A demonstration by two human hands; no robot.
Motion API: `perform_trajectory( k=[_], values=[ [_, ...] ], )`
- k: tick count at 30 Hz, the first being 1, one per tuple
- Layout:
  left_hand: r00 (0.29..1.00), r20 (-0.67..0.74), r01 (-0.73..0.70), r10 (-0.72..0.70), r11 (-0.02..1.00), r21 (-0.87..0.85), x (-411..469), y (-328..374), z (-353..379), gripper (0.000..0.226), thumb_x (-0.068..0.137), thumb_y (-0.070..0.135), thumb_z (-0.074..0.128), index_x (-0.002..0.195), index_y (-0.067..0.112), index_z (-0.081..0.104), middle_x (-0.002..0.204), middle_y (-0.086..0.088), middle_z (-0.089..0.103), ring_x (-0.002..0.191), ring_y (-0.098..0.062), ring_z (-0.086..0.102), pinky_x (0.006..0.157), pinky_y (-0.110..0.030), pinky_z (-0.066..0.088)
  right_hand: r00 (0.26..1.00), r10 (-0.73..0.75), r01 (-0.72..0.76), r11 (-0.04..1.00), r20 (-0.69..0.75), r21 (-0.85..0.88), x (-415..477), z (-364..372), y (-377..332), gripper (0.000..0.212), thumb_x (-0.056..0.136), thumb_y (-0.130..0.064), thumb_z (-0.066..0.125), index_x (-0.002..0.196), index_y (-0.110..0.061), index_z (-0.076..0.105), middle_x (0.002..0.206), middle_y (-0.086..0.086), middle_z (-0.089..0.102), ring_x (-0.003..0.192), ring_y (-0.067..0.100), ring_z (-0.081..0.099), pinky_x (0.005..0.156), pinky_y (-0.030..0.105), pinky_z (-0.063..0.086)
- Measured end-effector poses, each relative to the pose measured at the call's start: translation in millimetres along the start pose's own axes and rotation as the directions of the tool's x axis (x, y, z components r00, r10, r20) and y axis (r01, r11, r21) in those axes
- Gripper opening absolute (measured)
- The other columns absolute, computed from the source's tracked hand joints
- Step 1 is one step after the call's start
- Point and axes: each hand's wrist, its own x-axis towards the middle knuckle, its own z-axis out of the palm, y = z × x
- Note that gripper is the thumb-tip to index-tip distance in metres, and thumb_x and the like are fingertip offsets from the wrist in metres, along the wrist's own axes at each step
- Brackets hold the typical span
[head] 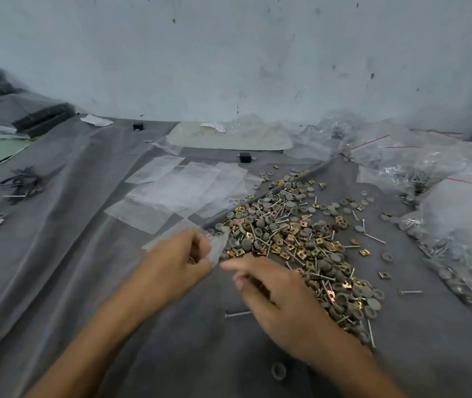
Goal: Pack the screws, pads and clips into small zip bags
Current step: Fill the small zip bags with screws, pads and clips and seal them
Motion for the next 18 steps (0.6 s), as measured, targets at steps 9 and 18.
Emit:
perform_trajectory(
  k=[9,18],
  values=[
    [0.955,-0.122,-0.252,0.269,0.958,0.139,-21,18,17,0.009,0.096,0.023,0.06,0.094,0.031,0.058,0.066,0.015,0.062,0.063,-0.008,0.056,0.056,-0.021,0.04,0.995,-0.029,0.057,0.955,0.099,-0.292,-2,-1,0,0.041,0.1,-0.029,0.047,0.141,-0.029,0.049,0.118,-0.005,0.055,0.108,0.012,0.047,0.092,0.03,0.044],
    [0.948,-0.139,-0.307,0.285,0.935,-0.177,-29,26,2,0.03,0.081,0.061,0.065,0.106,0.045,0.065,0.073,0.01,0.067,0.064,-0.008,0.062,0.061,-0.03,0.051,0.995,-0.095,0.096,0.935,0.019,-0.34,0,-5,0,0.035,0.092,-0.047,0.052,0.109,-0.023,0.071,0.11,-0.01,0.064,0.102,0.012,0.045,0.087,0.031,0.046]
  ],
)
